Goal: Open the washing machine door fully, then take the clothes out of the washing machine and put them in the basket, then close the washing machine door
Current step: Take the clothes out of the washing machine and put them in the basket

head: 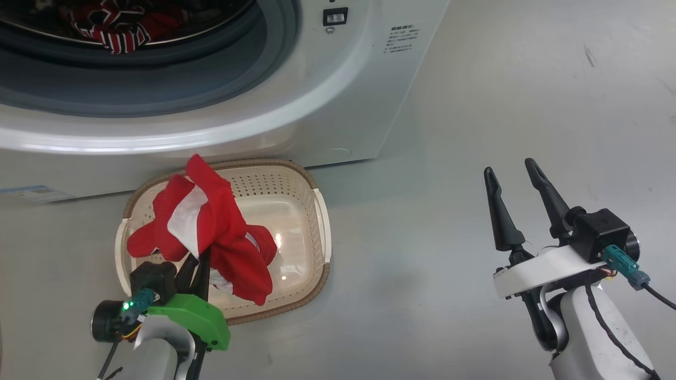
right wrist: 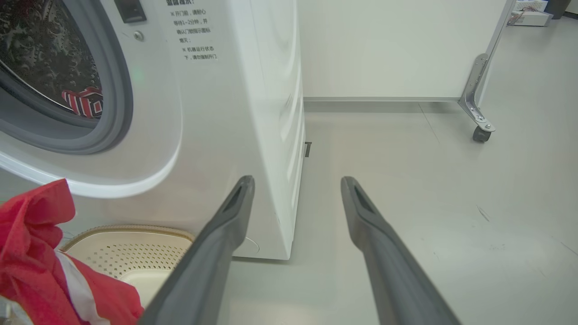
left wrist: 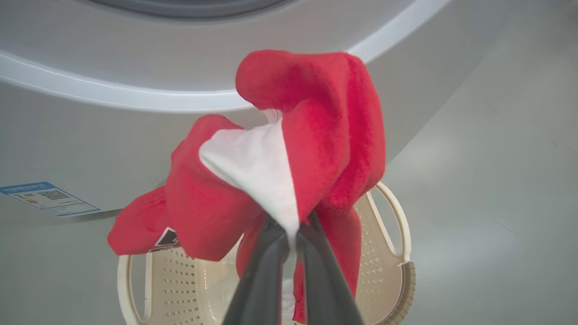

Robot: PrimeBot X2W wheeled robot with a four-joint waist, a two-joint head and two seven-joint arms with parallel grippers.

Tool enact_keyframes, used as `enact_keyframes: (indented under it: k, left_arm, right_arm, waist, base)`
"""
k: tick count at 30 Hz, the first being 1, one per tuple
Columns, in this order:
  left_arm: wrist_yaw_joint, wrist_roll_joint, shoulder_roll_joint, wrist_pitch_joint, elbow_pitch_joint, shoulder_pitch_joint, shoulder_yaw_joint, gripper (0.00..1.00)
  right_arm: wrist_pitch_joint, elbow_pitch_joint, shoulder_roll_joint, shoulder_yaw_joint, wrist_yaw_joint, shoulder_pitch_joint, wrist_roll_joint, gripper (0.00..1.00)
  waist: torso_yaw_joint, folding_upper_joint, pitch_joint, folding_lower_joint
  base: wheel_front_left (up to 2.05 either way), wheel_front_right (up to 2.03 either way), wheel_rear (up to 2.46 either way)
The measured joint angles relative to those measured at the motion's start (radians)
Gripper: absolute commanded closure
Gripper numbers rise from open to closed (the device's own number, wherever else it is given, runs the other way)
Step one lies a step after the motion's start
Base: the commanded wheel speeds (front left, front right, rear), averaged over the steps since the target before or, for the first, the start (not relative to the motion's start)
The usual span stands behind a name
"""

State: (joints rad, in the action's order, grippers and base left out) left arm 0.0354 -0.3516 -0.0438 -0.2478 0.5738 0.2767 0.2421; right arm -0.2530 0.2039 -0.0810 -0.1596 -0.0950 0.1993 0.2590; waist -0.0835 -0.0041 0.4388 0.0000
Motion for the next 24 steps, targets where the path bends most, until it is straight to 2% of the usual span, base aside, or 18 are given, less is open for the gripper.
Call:
enact_keyframes:
  k: [11,12,13,14,24]
  left_arm:
    - [0.023,-0.006,0.000,0.063,0.136,0.065,0.016,0.98]
    - [0.023,-0.011,0.000,0.069,0.148,0.076,0.014,0.65]
    - [0.023,-0.012,0.000,0.071,0.159,0.083,0.011,0.05]
    - [0.023,-0.013,0.000,0.072,0.168,0.090,0.010,0.00]
    - [0.018,-0.047,0.003,0.053,0.227,0.136,-0.020,0.00]
  right_arm:
    - [0.000,-0.005,0.008,-0.005,-0.001,0.016,0.004,0.00]
    - [0.000,-0.006,0.009,-0.005,-0.001,0.020,0.005,0.00]
    - [0.000,-0.007,0.010,-0.004,-0.001,0.022,0.005,0.00]
    - [0.000,-0.010,0.011,0.000,-0.001,0.023,0.006,0.00]
    - [0.000,-0.013,0.014,0.028,0.001,0.023,0.014,0.00]
  waist:
    - [-0.065,0.0000,0.047,0.0000]
    - [-0.070,0.0000,0.051,0.0000]
    - [-0.075,0.0000,0.056,0.0000]
    - [-0.078,0.0000,0.061,0.0000]
    - [-0.077,0.0000,0.077,0.0000]
  base:
    - [0.00,0.00,0.00]
    - [0.00,0.00,0.00]
    - [0.00,0.00,0.00]
    - [0.00,0.00,0.00]
    - [0.00,0.00,0.00]
